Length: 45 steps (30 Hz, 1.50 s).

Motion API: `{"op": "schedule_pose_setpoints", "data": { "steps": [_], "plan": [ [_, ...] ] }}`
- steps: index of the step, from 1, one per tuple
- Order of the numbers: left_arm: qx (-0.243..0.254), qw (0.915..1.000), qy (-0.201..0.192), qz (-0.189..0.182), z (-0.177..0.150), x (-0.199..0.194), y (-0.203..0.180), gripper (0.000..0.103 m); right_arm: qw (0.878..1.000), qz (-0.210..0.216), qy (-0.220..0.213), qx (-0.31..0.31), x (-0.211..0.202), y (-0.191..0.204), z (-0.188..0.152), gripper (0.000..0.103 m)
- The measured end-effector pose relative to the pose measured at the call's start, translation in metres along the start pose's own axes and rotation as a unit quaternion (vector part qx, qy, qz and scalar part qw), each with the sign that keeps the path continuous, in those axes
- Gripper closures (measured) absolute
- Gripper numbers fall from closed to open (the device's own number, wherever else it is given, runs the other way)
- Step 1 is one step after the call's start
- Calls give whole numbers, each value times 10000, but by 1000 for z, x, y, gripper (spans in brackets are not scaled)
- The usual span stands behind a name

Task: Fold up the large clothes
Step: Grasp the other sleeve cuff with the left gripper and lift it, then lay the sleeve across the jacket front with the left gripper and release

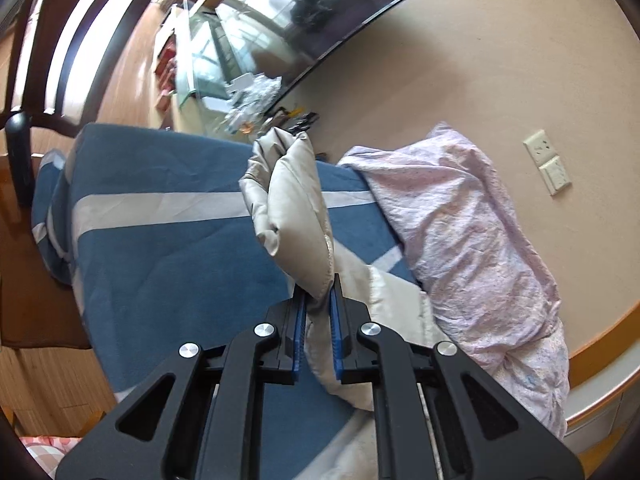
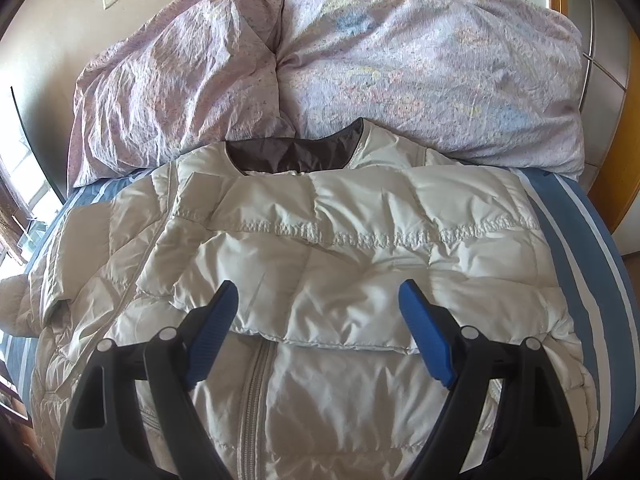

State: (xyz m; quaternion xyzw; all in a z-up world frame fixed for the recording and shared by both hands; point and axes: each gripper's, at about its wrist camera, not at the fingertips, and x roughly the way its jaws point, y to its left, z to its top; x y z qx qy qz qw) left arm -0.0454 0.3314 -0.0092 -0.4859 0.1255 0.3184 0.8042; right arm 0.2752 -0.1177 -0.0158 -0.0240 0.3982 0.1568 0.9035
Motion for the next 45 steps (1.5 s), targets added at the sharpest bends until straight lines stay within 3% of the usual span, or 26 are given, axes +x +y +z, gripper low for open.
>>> {"op": "schedule_pose_setpoints", "data": {
  "steps": [5, 9, 15, 22, 30, 39, 40, 42, 43, 44, 45],
  "plan": [
    [480, 9976, -52, -500, -7, -4, -54, 93, 10000, 9, 14, -63, 1, 2, 1, 20],
    [1005, 9909, 30, -897, -22, -4, -101, 93, 10000, 32, -2, -84, 1, 1, 2, 20],
    [1930, 9695, 447, -1442, -61, 8, -172, 94, 10000, 36, -79, 18, -5, -10, 4, 20],
    [2811, 9328, 1069, -1987, -124, 28, -240, 94, 9996, -38, -126, 233, -9, -35, 1, 20],
    [3493, 8890, 1824, -2332, -201, 47, -279, 94, 9983, -188, -140, 535, -7, -68, -2, 20],
    [4228, 8209, 3000, -2393, -299, 74, -291, 93, 9956, -315, -127, 871, -6, -95, -5, 20],
    [4291, 8164, 3067, -2352, -305, 76, -290, 92, 9953, -323, -118, 906, -6, -97, -5, 20],
    [4394, 8061, 3236, -2291, -315, 79, -287, 73, 9946, -291, -109, 995, -7, -101, -4, 20],
    [4386, 8026, 3324, -2303, -317, 78, -284, 46, 9942, -261, -106, 1041, -8, -103, -3, 20],
    [4358, 8020, 3366, -2315, -316, 77, -282, 26, 9938, -218, -109, 1086, -9, -104, -1, 20],
    [4322, 8035, 3327, -2386, -312, 73, -280, 20, 9936, -175, -120, 1114, -11, -105, 1, 20]
  ]
}}
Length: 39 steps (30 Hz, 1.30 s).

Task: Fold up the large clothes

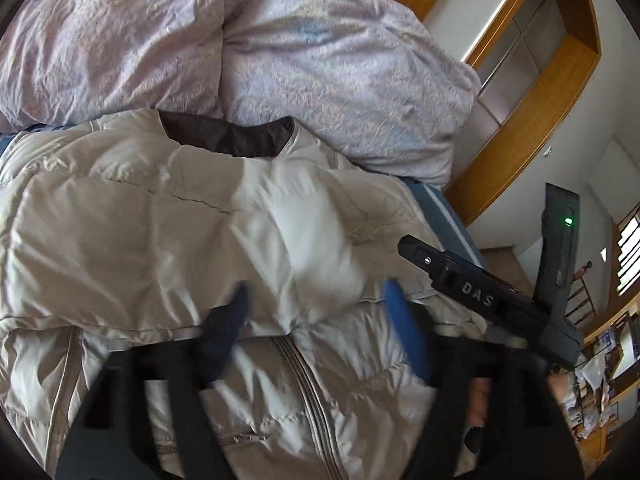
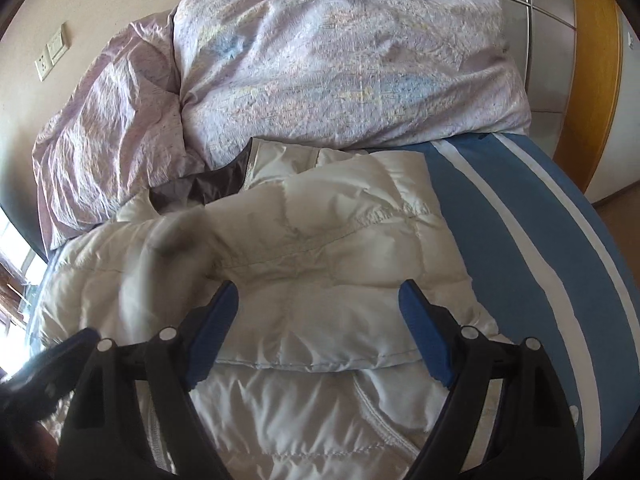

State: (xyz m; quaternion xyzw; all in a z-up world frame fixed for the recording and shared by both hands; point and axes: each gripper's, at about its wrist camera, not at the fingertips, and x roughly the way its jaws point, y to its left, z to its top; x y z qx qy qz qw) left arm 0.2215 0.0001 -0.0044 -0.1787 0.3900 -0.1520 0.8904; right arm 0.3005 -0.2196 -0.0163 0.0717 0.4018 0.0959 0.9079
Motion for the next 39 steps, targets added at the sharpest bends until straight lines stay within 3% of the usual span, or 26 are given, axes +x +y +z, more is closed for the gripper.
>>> {"op": "schedule_pose_setpoints", "data": {
  "steps": [2, 6, 9, 13, 14, 16, 19, 21, 24, 30, 35, 36, 39],
  "plan": [
    [77, 9997, -165, -135, 1, -20, 1, 12, 9997, 219, 0, 79, -3, 3, 5, 20],
    [-97, 9988, -460, -100, 8, -59, 22, 8, 9901, 1297, 465, 285, 8, 18, 13, 28],
    [-284, 9966, -705, 331, 14, -80, 50, 8, 9794, 1688, 1011, 447, 31, 33, 12, 35],
    [-605, 9888, -979, 953, 18, -105, 90, 8, 9709, 1856, 1438, 471, 53, 50, 3, 42],
    [-672, 9867, -1028, 1065, 19, -109, 98, 8, 9707, 1850, 1471, 435, 56, 53, 1, 46],
    [-772, 9822, -1127, 1286, 22, -119, 111, 8, 9711, 1828, 1498, 331, 59, 61, -2, 72],
    [-762, 9772, -1262, 1527, 24, -127, 120, 8, 9798, 1684, 1075, 81, 43, 72, 1, 85],
    [-721, 9748, -1321, 1646, 25, -130, 123, 8, 9870, 1463, 662, -61, 30, 76, 6, 87],
    [-691, 9734, -1331, 1732, 22, -132, 126, 8, 9917, 1218, 401, -122, 23, 75, 12, 87],
    [-554, 9737, -1214, 1845, 21, -124, 127, 8, 9941, 716, 800, -157, 51, 67, -4, 86],
    [-422, 9741, -1093, 1936, 20, -116, 127, 8, 9943, 348, 909, -442, 55, 70, -12, 73],
    [-393, 9739, -1077, 1957, 21, -116, 127, 8, 9947, 248, 845, -524, 48, 71, -10, 65],
    [-269, 9729, -1061, 2038, 25, -115, 126, 5, 9975, 12, 123, -696, 15, 71, 0, 51]
  ]
}}
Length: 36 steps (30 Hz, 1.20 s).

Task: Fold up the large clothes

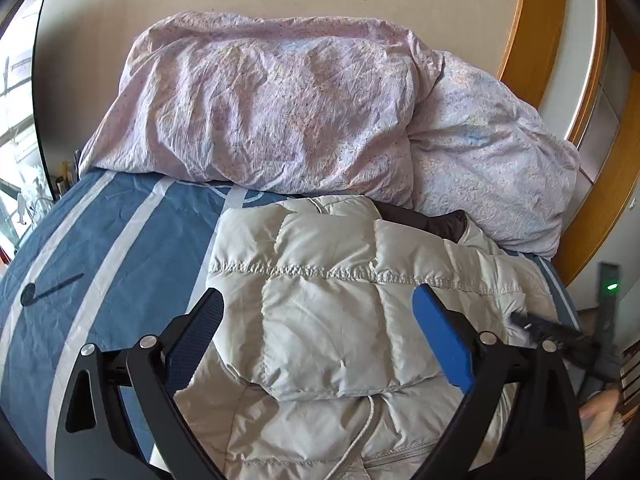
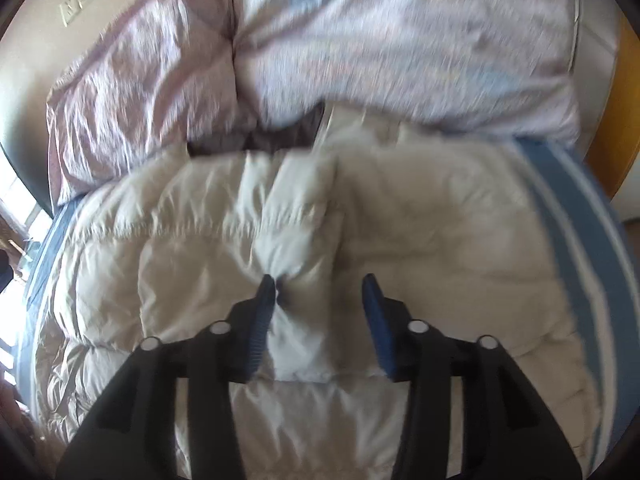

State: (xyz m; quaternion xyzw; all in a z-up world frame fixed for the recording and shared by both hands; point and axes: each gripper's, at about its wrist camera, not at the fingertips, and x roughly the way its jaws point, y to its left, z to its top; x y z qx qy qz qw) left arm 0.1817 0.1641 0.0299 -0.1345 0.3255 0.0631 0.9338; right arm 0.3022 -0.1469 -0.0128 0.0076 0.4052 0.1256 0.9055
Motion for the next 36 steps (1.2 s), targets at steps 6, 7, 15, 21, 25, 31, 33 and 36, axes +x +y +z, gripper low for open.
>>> {"op": "schedule_pose_setpoints", "data": {
  "steps": [6, 7, 15, 21, 25, 31, 33, 36],
  "plan": [
    [238, 9996, -26, 135, 11, 15, -12, 5, 9966, 226, -576, -544, -18, 22, 21, 52],
    [254, 9996, 4, 152, 12, 20, -14, 5, 9964, 274, -511, -626, -12, 27, 22, 55],
    [344, 9987, 211, 300, 4, 50, -22, 5, 9940, 249, -443, -971, 16, 48, 20, 59],
    [505, 9964, 361, 572, -3, 70, -24, 5, 9923, -4, -291, -1201, 35, 52, 13, 60],
    [562, 9936, 630, 753, -13, 91, -20, 5, 9914, -102, -160, -1294, 51, 53, 7, 60],
    [626, 9913, 782, 854, -24, 107, -19, 5, 9892, -232, -102, -1445, 62, 56, 3, 59],
    [621, 9907, 844, 864, -28, 112, -18, 4, 9889, -254, -97, -1464, 64, 57, 3, 59],
    [628, 9896, 944, 883, -34, 120, -17, 3, 9883, -271, -82, -1496, 66, 58, 1, 59]
  ]
}}
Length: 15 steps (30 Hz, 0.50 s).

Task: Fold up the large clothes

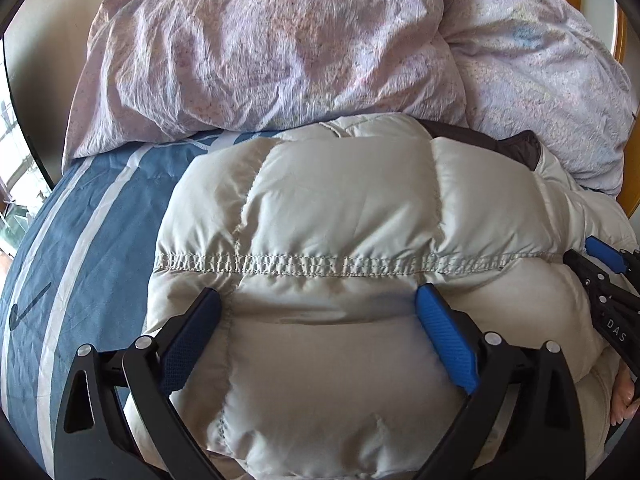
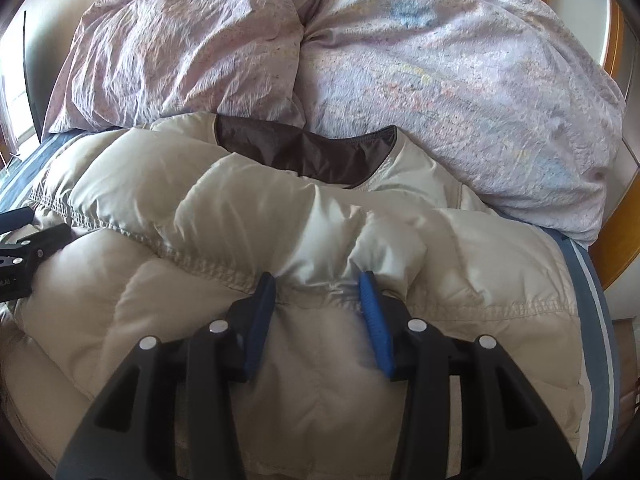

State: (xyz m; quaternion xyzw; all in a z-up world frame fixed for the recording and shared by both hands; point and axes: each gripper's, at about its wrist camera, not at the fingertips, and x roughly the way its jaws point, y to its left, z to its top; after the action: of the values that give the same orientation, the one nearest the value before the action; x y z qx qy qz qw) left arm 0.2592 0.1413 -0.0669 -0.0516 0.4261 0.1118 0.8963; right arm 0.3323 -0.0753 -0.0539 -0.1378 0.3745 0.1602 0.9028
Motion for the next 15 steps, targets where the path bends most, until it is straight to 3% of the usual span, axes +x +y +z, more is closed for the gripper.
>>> {"op": "schedule_pose_setpoints", "data": {
  "steps": [15],
  "plan": [
    [27, 9998, 166, 107, -9, 21, -3, 1, 9997, -164, 24, -196, 11, 7, -4, 57]
  ]
}}
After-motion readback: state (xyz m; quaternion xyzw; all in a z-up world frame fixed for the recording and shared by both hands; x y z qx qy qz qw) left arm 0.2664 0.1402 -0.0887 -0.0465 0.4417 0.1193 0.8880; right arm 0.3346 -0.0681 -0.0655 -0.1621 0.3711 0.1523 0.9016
